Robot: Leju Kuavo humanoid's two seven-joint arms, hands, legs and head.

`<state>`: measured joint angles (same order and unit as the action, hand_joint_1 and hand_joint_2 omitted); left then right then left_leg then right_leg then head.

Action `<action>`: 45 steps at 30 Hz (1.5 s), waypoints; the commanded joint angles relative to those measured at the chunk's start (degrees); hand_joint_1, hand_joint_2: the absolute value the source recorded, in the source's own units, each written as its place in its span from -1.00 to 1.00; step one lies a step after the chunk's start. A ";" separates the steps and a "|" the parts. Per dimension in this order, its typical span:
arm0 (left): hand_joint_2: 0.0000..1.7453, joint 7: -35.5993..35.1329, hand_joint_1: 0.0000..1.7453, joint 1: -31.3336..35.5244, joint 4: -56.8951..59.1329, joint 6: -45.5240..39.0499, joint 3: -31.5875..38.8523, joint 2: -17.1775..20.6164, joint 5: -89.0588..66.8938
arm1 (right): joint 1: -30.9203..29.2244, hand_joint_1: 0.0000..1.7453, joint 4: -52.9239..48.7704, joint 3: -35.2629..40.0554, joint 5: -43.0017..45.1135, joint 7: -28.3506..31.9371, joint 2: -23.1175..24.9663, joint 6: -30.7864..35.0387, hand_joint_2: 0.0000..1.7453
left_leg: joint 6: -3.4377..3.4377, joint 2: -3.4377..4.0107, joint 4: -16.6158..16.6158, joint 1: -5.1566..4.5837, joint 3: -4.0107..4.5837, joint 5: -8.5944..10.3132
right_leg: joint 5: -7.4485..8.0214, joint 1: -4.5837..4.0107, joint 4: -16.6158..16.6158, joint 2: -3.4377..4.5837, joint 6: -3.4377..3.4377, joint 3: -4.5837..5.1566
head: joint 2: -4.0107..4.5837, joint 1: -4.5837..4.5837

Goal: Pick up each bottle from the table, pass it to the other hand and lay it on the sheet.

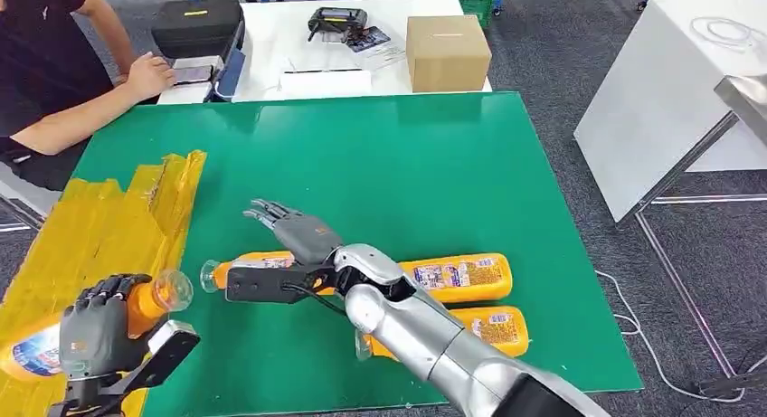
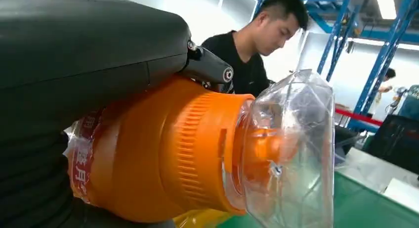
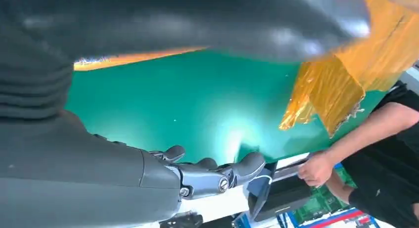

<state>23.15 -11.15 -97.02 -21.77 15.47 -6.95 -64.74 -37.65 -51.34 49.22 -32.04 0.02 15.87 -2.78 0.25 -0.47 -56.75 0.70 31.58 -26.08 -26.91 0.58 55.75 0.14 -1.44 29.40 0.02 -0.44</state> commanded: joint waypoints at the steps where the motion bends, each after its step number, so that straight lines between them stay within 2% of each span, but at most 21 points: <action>1: 1.00 -0.83 1.00 1.79 4.87 0.00 0.36 1.40 -1.44 | -3.31 -1.00 4.10 0.39 -0.11 -0.11 -1.21 -0.51 -1.00 | -0.03 -0.04 0.02 0.03 -0.04 0.02 | 0.01 -0.04 -0.04 -0.08 0.04 -0.08 | 0.00 0.00; 10: 1.00 -0.13 1.00 2.60 13.68 3.63 -4.60 4.49 -4.25 | -8.11 -1.00 12.75 1.40 0.12 -1.58 0.10 -3.83 -1.00 | -0.04 -0.06 0.07 -0.03 -0.08 0.05 | 0.01 0.03 -0.04 -0.11 0.03 -0.09 | 0.00 -0.02; 11: 1.00 0.65 1.00 2.82 15.34 4.67 -5.45 4.98 -3.33 | -8.88 -1.00 14.69 1.85 0.00 -1.63 0.59 -4.24 1.00 | -0.03 -0.05 0.08 -0.05 -0.08 0.05 | 0.00 0.06 -0.02 -0.08 0.01 -0.07 | 0.00 0.00; 19: 1.00 5.44 1.00 4.35 22.18 14.35 -12.21 8.82 4.96 | -12.13 -1.00 24.22 3.95 0.03 -2.14 3.53 -6.56 1.00 | -0.02 -0.12 0.11 -0.02 -0.13 0.08 | 0.00 0.01 -0.07 -0.17 0.08 -0.15 | 0.00 0.00; 22: 1.00 6.38 1.00 4.23 24.25 18.89 -14.76 11.44 8.13 | -12.50 -1.00 25.60 4.67 0.30 -2.27 4.13 -7.35 1.00 | -0.02 -0.14 0.09 -0.08 -0.16 0.06 | 0.00 0.08 0.00 -0.13 0.04 -0.15 | 0.00 -0.04; 23: -1.00 4.80 -0.04 4.20 25.49 20.55 -16.52 13.36 7.72 | -12.60 -1.00 25.57 5.49 0.95 -2.99 4.13 -7.95 1.00 | -0.02 -0.13 0.09 -0.04 -0.17 0.08 | 0.03 0.04 -0.03 -0.14 0.06 -0.18 | 0.00 -0.02; 24: -1.00 3.80 -1.00 4.31 26.29 21.98 -16.90 14.08 8.50 | -12.61 -1.00 25.63 6.00 1.31 -3.39 4.13 -7.97 1.00 | -0.03 -0.14 0.10 -0.05 -0.18 0.08 | 0.04 0.05 -0.03 -0.16 0.05 -0.17 | 0.00 -0.04; 27: -1.00 5.56 -1.00 4.02 26.60 24.08 -17.54 15.42 12.65 | -12.67 -1.00 26.04 8.46 2.02 -4.11 4.13 -8.90 1.00 | 0.01 -0.25 0.12 -0.07 -0.30 0.10 | 0.03 0.06 -0.01 -0.17 0.04 -0.31 | 0.00 -0.04; 29: -1.00 5.55 -1.00 4.06 26.45 24.26 -17.53 15.44 12.93 | -12.60 -1.00 26.09 8.69 2.11 -4.15 4.13 -8.88 1.00 | -0.02 -0.01 0.11 -0.01 -0.25 0.11 | 0.13 -0.01 -0.05 0.04 0.06 -0.25 | 0.00 -0.02; 35: -1.00 5.49 -1.00 4.16 26.30 24.40 -17.52 15.47 13.07 | -12.54 -1.00 26.15 8.79 2.13 -4.15 4.13 -8.76 1.00 | 0.00 -0.05 0.08 -0.09 -0.31 0.10 | 0.04 0.06 0.04 -0.07 0.05 -0.30 | 0.00 0.00; 41: -1.00 6.69 -1.00 4.46 24.87 29.75 -16.79 15.78 20.30 | -12.24 -1.00 28.92 12.96 3.34 -5.36 4.13 -11.99 1.00 | 0.01 -0.09 0.09 -0.04 -0.30 0.16 | 0.10 0.02 0.00 -0.12 0.07 -0.29 | 0.00 -0.02; 45: -1.00 8.11 -1.00 5.79 26.09 32.15 -16.75 15.24 23.70 | -11.25 -1.00 31.56 15.28 2.91 -5.95 4.13 -11.59 1.00 | 0.01 -0.25 0.08 -0.08 -0.46 0.12 | 0.01 0.07 0.05 -0.22 0.01 -0.46 | 0.00 -0.02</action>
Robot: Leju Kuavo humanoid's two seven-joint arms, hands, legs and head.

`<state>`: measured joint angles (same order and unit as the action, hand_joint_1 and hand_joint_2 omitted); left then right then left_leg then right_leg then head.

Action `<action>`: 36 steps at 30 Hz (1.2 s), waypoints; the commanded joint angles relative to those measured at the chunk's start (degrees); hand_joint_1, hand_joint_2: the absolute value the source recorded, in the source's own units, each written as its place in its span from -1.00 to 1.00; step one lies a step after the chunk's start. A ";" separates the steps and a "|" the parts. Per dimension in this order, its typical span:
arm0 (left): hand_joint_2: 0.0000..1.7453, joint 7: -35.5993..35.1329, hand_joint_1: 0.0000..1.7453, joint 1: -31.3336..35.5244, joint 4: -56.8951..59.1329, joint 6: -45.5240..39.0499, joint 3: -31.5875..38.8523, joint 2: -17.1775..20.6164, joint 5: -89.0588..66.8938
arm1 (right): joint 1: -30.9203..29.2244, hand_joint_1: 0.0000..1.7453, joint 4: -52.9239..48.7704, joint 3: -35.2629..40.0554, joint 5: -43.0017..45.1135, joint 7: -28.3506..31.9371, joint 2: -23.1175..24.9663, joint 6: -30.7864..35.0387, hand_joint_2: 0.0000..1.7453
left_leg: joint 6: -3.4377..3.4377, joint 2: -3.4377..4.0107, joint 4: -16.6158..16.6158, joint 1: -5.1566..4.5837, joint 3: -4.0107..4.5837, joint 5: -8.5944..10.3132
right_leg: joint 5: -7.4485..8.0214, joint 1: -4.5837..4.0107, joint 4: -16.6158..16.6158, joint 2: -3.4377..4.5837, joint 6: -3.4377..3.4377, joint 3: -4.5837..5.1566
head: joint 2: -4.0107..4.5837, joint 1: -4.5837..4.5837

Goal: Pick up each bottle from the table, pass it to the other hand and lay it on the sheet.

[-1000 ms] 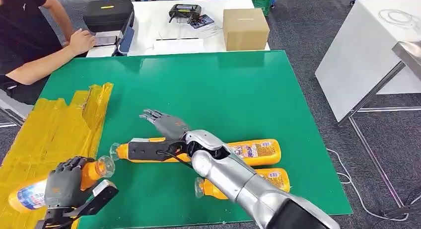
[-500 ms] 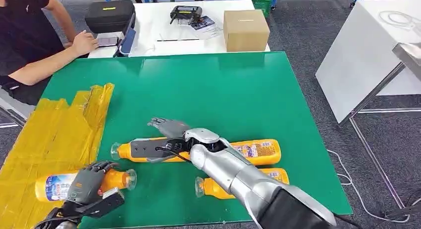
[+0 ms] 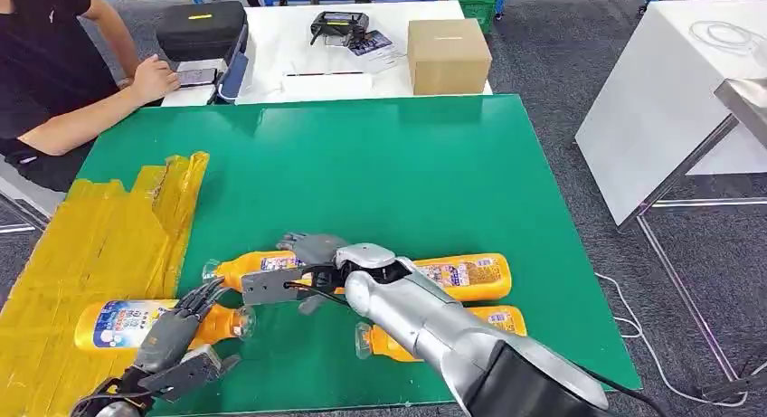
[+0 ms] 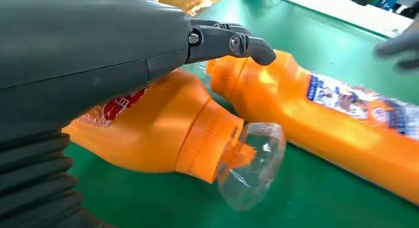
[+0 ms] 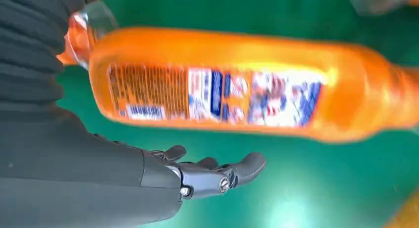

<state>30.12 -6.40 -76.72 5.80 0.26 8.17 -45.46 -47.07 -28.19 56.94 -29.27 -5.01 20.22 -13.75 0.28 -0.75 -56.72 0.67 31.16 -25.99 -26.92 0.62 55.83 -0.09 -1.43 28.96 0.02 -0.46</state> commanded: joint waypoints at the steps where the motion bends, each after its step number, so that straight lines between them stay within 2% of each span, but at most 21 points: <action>1: -1.00 1.71 -1.00 1.31 5.80 5.50 -1.22 -0.19 5.86 | -1.58 -1.00 8.98 7.60 0.02 -1.04 -0.22 -0.34 1.00 | -0.07 0.11 0.08 0.03 0.09 0.12 | 0.15 -0.05 -0.14 0.04 0.04 0.07 | 0.00 0.00; 5: -1.00 4.60 -1.00 2.92 4.97 12.42 2.11 -2.49 15.52 | -0.56 -1.00 11.85 7.28 -1.82 -2.66 -0.25 1.59 1.00 | -0.03 -0.04 0.08 -0.03 -0.04 0.11 | 0.05 0.01 -0.09 -0.05 0.00 -0.08 | 0.00 0.02; 8: -1.00 4.40 -1.00 3.06 4.48 12.85 2.26 -2.54 15.74 | -0.40 -1.00 12.01 7.23 -2.02 -2.40 -0.42 1.82 1.00 | -0.04 -0.15 0.06 -0.02 -0.02 0.12 | 0.05 0.00 -0.09 -0.12 0.01 -0.09 | 0.00 0.02; 14: -1.00 4.38 -1.00 4.82 2.46 22.22 6.75 -5.37 26.60 | 1.69 -1.00 14.07 7.02 -5.28 -6.36 -0.99 1.33 1.00 | -0.02 -0.19 0.04 -0.01 -0.03 0.11 | 0.03 -0.01 -0.10 -0.16 0.01 -0.08 | 0.00 0.00; 17: -1.00 4.24 -1.00 5.34 2.24 23.45 7.09 -5.75 28.14 | 2.30 -1.00 14.25 7.16 -6.09 -7.05 -1.29 1.52 1.00 | -0.03 -0.25 0.07 0.00 -0.05 0.14 | 0.05 -0.02 -0.15 -0.24 0.01 -0.11 | 0.00 0.00; 18: -1.00 4.15 -1.00 5.49 2.26 23.94 7.40 -5.98 29.02 | 2.45 -0.80 14.56 6.95 -6.32 -7.79 -1.16 1.57 1.00 | -0.03 -0.22 0.05 0.00 -0.10 0.11 | 0.03 -0.02 -0.12 -0.20 0.01 -0.13 | 0.00 0.00; 19: -1.00 4.11 -1.00 5.56 2.05 24.15 7.67 -6.16 29.67 | 2.63 0.90 14.63 7.17 -7.07 -8.35 -1.17 1.14 1.00 | -0.05 -0.22 0.08 0.03 -0.04 0.15 | 0.08 -0.05 -0.19 -0.23 0.02 -0.11 | 0.00 -0.02; 20: -1.00 4.09 -1.00 5.68 1.86 24.59 8.14 -6.39 30.72 | 2.86 1.00 14.69 7.37 -7.66 -8.80 -1.18 1.00 1.00 | -0.04 -0.20 0.03 0.04 -0.03 0.12 | 0.05 -0.05 -0.14 -0.20 0.00 -0.09 | 0.00 0.02; 22: -1.00 3.93 -1.00 5.80 1.56 24.67 8.48 -6.47 31.18 | 3.22 1.00 14.71 6.70 -7.57 -9.03 -1.18 1.02 1.00 | -0.05 -0.11 -0.03 0.03 0.13 0.12 | 0.06 -0.04 -0.07 -0.14 0.01 0.09 | 0.00 0.15; 23: -1.00 3.57 -1.00 5.88 1.50 24.81 8.95 -6.60 31.82 | 3.34 1.00 14.77 6.82 -8.10 -9.55 -1.21 1.13 1.00 | -0.04 0.03 0.07 -0.01 -0.07 0.10 | 0.06 -0.02 -0.14 -0.04 0.02 -0.07 | 0.00 -0.13; 24: -1.00 3.47 -1.00 5.90 1.45 24.90 9.13 -6.61 32.06 | 3.39 1.00 14.75 6.85 -8.25 -9.66 -1.23 1.18 1.00 | -0.02 0.07 0.03 0.04 -0.06 0.09 | 0.04 -0.06 -0.12 -0.06 0.02 -0.06 | 0.00 0.00; 30: -1.00 3.47 -1.00 5.90 1.45 24.90 9.13 -6.61 32.06 | 3.39 1.00 14.75 6.85 -8.25 -9.66 -1.23 1.18 1.00 | -0.03 0.04 0.04 0.00 -0.15 0.11 | 0.04 0.00 -0.10 -0.09 0.01 -0.04 | 0.00 -0.09; 32: -1.00 3.47 -1.00 5.90 1.45 24.90 9.13 -6.61 32.06 | 3.39 1.00 14.75 6.85 -8.25 -9.66 -1.23 1.18 1.00 | -0.04 0.02 0.05 0.04 -0.12 0.16 | 0.09 -0.05 -0.15 -0.11 0.03 0.42 | 0.00 -0.07; 36: -1.00 3.47 -1.00 5.90 1.45 24.90 9.13 -6.61 32.06 | 3.39 1.00 14.75 6.85 -8.25 -9.66 -1.23 1.18 1.00 | -0.02 0.07 0.05 0.00 -0.24 0.06 | 0.01 -0.02 -0.11 -0.06 0.03 0.27 | 0.00 -0.07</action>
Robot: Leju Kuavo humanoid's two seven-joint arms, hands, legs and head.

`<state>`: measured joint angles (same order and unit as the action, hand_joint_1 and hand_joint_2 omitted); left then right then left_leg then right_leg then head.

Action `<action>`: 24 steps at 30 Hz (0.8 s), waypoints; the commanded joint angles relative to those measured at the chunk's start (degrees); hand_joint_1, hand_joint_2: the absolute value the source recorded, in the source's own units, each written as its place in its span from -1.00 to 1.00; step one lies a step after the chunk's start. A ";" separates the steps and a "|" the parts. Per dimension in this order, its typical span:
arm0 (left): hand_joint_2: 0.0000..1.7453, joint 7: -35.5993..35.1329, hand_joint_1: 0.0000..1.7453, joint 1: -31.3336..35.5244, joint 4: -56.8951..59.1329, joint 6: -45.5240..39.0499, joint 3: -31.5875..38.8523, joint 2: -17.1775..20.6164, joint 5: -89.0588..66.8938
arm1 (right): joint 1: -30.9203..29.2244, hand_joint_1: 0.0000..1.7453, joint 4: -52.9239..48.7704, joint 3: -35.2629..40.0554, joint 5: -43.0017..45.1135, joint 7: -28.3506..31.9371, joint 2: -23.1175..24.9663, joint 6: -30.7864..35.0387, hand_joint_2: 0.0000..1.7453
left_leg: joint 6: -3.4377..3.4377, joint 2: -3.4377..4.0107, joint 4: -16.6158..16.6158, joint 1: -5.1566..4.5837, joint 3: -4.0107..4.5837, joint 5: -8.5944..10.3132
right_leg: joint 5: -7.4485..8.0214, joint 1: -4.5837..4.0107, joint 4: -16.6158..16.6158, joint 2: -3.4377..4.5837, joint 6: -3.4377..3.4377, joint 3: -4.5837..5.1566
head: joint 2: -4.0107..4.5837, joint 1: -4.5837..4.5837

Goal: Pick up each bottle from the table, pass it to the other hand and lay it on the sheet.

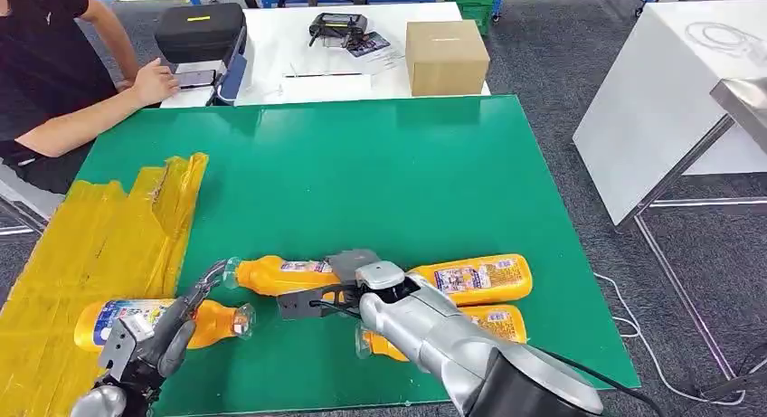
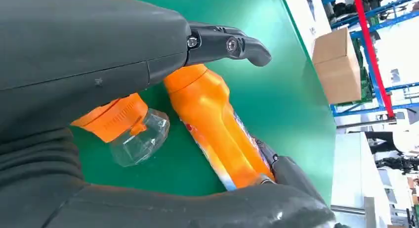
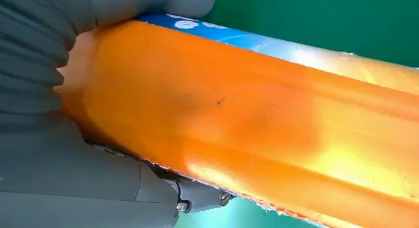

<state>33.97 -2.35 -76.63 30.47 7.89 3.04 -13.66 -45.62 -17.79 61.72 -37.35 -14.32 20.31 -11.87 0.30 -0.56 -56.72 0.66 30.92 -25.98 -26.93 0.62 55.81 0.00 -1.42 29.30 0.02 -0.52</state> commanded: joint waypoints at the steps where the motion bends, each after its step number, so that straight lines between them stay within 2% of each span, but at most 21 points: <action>1: -1.00 -0.38 -1.00 1.85 1.36 0.23 1.50 -1.48 0.26 | 1.94 1.00 4.35 2.06 -0.16 -0.35 -1.32 -0.71 1.00 | -0.05 -0.15 0.09 0.04 0.11 0.11 | 0.09 -0.06 -0.17 -0.20 0.02 -0.06 | 0.00 0.00; 5: -1.00 -0.38 -1.00 1.85 1.36 0.23 1.50 -1.48 0.26 | 1.94 1.00 4.35 2.06 -0.16 -0.35 -1.32 -0.71 1.00 | -0.04 -0.15 0.06 0.04 0.01 0.07 | 0.04 -0.05 -0.13 -0.20 0.01 -0.52 | 0.00 0.00; 13: -1.00 -1.57 -1.00 2.42 0.70 1.86 3.10 -2.67 4.40 | 2.24 1.00 4.41 0.78 -1.07 -1.09 -1.42 -1.37 1.00 | -0.03 -0.12 0.02 0.01 -0.02 0.04 | 0.02 -0.01 -0.06 -0.14 -0.01 -0.38 | 0.00 0.00; 16: -1.00 -2.84 -1.00 1.90 -0.27 1.78 3.95 -3.08 6.13 | 2.29 1.00 3.99 -2.60 0.34 -1.44 -1.32 3.14 1.00 | -0.06 -0.17 0.06 0.06 0.09 0.12 | 0.10 -0.07 -0.17 -0.22 0.00 -0.30 | 0.00 0.00; 18: -1.00 -4.95 -1.00 0.69 -2.05 1.80 6.08 -4.29 9.81 | 2.31 1.00 2.90 -7.81 3.33 0.82 -1.14 9.43 1.00 | -0.04 -0.09 0.04 0.02 0.00 0.06 | 0.05 -0.03 -0.10 -0.12 0.00 -0.35 | 0.00 0.00; 19: -1.00 -6.03 -1.00 -0.15 -3.36 1.83 7.24 -5.03 11.70 | 2.28 1.00 2.00 -9.91 4.23 2.85 -1.10 13.08 1.00 | -0.06 -0.08 0.05 0.03 0.07 0.09 | 0.10 -0.05 -0.14 -0.11 0.00 -0.30 | 0.00 -0.02; 20: -1.00 -5.22 -1.00 -1.14 -5.68 4.94 12.77 -10.45 19.70 | 8.26 1.00 -6.24 -18.11 11.31 10.35 -0.97 21.29 1.00 | -0.08 -0.06 0.05 0.07 0.19 0.13 | 0.15 -0.09 -0.17 -0.12 0.01 -0.27 | 0.00 0.00; 21: -1.00 -10.39 -1.00 -6.84 -17.03 6.44 14.14 -13.95 30.11 | 10.06 1.00 -17.58 -26.81 14.61 32.95 -0.65 36.51 1.00 | -0.07 0.07 -0.01 0.06 0.20 0.08 | 0.14 -0.09 -0.11 0.01 0.01 -0.31 | 0.00 0.00; 22: 1.00 -12.76 -1.00 -9.04 -21.33 6.62 14.01 -15.35 31.31 | 14.35 1.00 -30.64 -26.01 12.49 26.82 -2.69 33.10 1.00 | -0.06 0.27 -0.04 0.06 0.09 -0.04 | 0.10 -0.07 -0.08 0.22 -0.02 -0.37 | 0.00 0.00; 23: 1.00 -13.91 -1.00 -10.44 -24.07 6.36 13.76 -16.37 31.94 | 18.82 1.00 -42.41 -26.46 10.03 22.13 -4.17 29.23 1.00 | -0.10 0.44 -0.10 0.08 0.18 -0.10 | 0.10 -0.10 -0.05 0.37 -0.03 -0.26 | 0.00 0.00; 24: 1.00 -13.18 -1.00 -11.09 -25.57 6.60 13.46 -16.87 31.72 | 20.91 1.00 -47.29 -26.39 9.28 23.25 -4.59 28.57 1.00 | -0.07 0.48 -0.13 0.15 0.19 -0.15 | 0.08 -0.16 -0.04 0.42 -0.02 -0.38 | 0.00 0.02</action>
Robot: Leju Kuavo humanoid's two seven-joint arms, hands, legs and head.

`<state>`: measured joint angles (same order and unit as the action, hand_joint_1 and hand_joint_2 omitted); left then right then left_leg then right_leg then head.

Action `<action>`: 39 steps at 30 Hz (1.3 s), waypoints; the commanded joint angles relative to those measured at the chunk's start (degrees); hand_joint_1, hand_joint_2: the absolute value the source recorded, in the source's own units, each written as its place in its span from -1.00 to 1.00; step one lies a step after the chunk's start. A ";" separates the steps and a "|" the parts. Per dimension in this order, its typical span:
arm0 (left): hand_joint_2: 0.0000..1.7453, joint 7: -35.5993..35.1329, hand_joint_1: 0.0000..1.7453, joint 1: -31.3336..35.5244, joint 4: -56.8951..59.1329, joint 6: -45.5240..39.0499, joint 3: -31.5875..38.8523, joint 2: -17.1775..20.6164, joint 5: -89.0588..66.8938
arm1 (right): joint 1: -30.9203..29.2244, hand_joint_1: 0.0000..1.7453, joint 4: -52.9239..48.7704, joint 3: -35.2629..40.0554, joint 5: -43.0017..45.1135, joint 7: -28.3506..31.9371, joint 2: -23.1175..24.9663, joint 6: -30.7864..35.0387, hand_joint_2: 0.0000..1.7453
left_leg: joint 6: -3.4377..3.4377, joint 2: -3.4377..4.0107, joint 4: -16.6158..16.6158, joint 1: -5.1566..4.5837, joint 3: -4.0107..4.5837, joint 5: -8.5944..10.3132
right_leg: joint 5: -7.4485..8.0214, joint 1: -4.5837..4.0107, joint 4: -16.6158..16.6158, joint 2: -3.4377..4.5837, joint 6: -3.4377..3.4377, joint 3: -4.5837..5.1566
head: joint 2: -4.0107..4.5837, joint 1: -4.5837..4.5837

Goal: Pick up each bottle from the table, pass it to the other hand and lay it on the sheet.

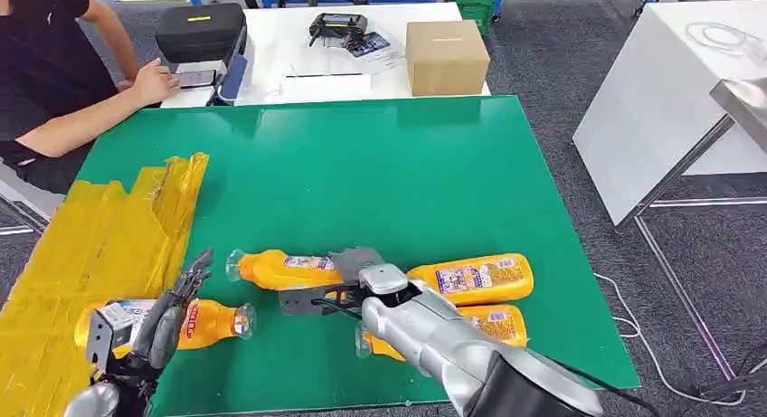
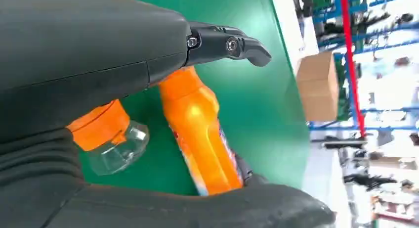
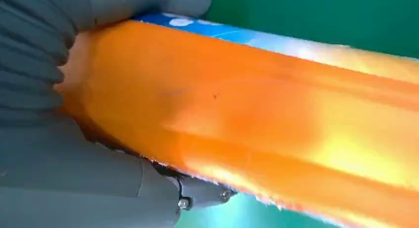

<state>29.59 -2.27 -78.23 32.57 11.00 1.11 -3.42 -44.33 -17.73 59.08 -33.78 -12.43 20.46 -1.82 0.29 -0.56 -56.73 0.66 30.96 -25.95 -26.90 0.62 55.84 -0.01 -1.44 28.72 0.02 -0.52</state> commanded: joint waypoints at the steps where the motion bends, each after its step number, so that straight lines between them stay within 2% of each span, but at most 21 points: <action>1: 1.00 -8.74 -1.00 -11.51 -24.63 4.37 10.06 -15.23 21.22 | 20.96 1.00 -49.48 -23.76 5.17 21.27 -4.92 17.98 1.00 | -0.08 0.51 -0.19 0.17 0.26 -0.23 | 0.01 -0.18 -0.02 0.46 0.01 0.29 | 0.00 0.13; 3: 1.00 -8.68 -1.00 -11.16 -24.18 4.22 9.98 -15.07 21.14 | 21.26 1.00 -48.91 -23.89 5.06 21.40 -4.89 17.87 1.00 | -0.08 0.43 -0.22 0.07 0.51 -0.23 | -0.08 -0.09 0.13 0.44 -0.02 0.61 | 0.00 -0.02; 6: 1.00 -8.18 -1.00 -10.53 -22.99 4.11 9.95 -14.56 21.04 | 20.58 1.00 -46.02 -24.83 4.83 23.39 -4.29 18.16 1.00 | -0.07 -0.44 -0.08 0.12 0.62 -0.10 | -0.12 -0.13 -0.18 -0.36 -0.04 0.45 | 0.00 0.00; 9: 1.00 -8.18 -1.00 -10.53 -22.99 4.11 9.95 -14.56 21.04 | 20.58 1.00 -46.02 -24.83 4.83 23.39 -4.29 18.16 1.00 | -0.10 -0.22 -0.11 0.03 0.80 -0.06 | -0.02 -0.02 -0.05 -0.08 -0.04 0.75 | 0.00 -0.02; 11: 1.00 -7.17 -1.00 -11.00 -23.60 4.48 9.77 -14.64 20.24 | 21.42 1.00 -46.81 -25.27 5.28 26.72 -3.99 18.11 1.00 | -0.06 -0.09 -0.05 0.04 0.92 -0.02 | 0.05 -0.03 -0.07 -0.04 -0.04 0.92 | 0.00 -0.02; 17: 1.00 -6.18 -1.00 -13.71 -26.48 4.32 7.44 -16.26 17.64 | 29.14 1.00 -58.59 -24.65 6.48 31.69 -4.05 18.63 1.00 | -0.08 -0.05 -0.05 0.05 0.82 -0.10 | -0.04 -0.04 -0.11 -0.06 -0.05 0.80 | 0.00 -0.02; 22: 1.00 -4.72 -1.00 -14.66 -27.87 3.64 6.90 -16.43 15.95 | 29.72 1.00 -58.99 -23.40 9.89 36.39 -5.68 20.52 1.00 | -0.09 -0.08 -0.03 0.04 0.86 -0.07 | -0.02 -0.04 -0.14 -0.08 -0.05 0.83 | 0.00 0.00; 24: 1.00 -3.45 -1.00 -14.50 -28.17 4.39 4.93 -15.76 13.34 | 28.21 1.00 -55.85 -20.96 7.98 33.65 -5.60 17.56 1.00 | -0.09 -0.05 -0.03 0.06 0.94 -0.06 | 0.01 -0.06 -0.14 -0.07 -0.04 0.92 | 0.00 0.00; 27: 1.00 -3.54 -1.00 -14.08 -27.85 2.84 2.70 -15.07 13.38 | 26.35 1.00 -50.25 -17.23 5.10 33.62 -4.08 16.00 1.00 | -0.08 0.03 -0.03 0.03 0.92 -0.04 | 0.03 -0.03 -0.10 0.01 -0.02 0.96 | 0.00 0.02; 32: 1.00 -3.40 -1.00 -13.91 -28.28 0.71 1.13 -13.79 12.59 | 26.63 1.00 -46.56 -9.07 -0.61 34.00 -3.20 15.44 1.00 | -0.05 0.13 0.05 0.07 0.78 -0.09 | 0.01 -0.07 -0.16 0.09 0.02 0.83 | 0.00 0.00; 39: 1.00 -3.93 -1.00 -13.34 -28.29 0.11 0.92 -13.19 13.51 | 25.86 1.00 -39.33 -4.76 -2.71 33.41 -2.37 13.19 1.00 | -0.06 0.06 0.11 0.06 0.74 -0.08 | 0.00 -0.05 -0.22 0.04 0.00 0.77 | 0.00 0.02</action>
<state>26.25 -16.66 -107.47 33.25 13.75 -14.19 9.59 -17.81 -68.68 46.20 -34.84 21.55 17.31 13.27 0.27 -0.59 -56.77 0.68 32.01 -25.97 -26.88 0.62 55.82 0.01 -1.51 29.81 0.02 -0.50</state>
